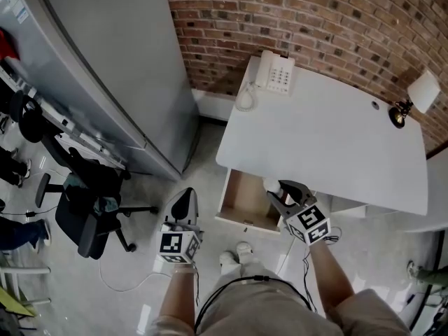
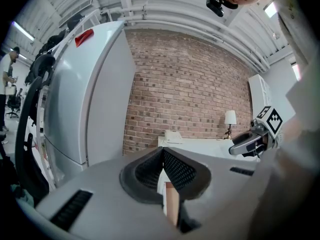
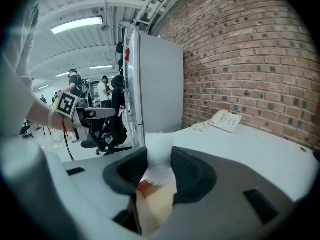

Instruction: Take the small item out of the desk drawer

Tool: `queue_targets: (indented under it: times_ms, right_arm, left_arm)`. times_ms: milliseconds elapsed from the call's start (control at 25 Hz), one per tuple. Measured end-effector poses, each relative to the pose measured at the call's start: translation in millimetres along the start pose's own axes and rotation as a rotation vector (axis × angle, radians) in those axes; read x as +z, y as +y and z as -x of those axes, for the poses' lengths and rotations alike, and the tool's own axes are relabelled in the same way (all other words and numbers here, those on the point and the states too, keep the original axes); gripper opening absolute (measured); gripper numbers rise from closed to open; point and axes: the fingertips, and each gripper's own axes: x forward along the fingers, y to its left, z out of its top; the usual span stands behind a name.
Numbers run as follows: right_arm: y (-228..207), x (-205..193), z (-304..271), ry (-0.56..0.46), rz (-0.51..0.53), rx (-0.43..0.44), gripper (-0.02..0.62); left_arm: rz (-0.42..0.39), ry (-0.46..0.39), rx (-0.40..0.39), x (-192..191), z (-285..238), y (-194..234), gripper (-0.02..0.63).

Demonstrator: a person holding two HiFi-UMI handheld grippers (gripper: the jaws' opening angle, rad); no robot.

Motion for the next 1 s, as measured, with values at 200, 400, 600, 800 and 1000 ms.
queue_targets:
  times_ms: [200,400,600,800,1000]
  right_arm:
    - [-4,16,5,-0.040,0.000,-0.025,0.156]
    - [-9,31,14,-0.082,-0.009,-0.049,0.156]
    - [-15,46,24,-0.131,-0.019,-0.067,0.156]
    - [-19,58,33,-0.175,-0.029,-0.083,0.156]
    - [-22,67,42,-0.202,-0.018,-0.092,0.156]
  left_arm:
    - [0.000,-0.017,0.001,11,5,0,0.005]
    - [-0.006,-0.028,0.010,21,10,1,0.005]
    - [-0.018,-0.033,0.008,32,13,1,0.005]
    - [-0.013,-0.040,0.024,41,20,7,0.005]
    - [-0.009,-0.053,0.046,48,25,12,0.005]
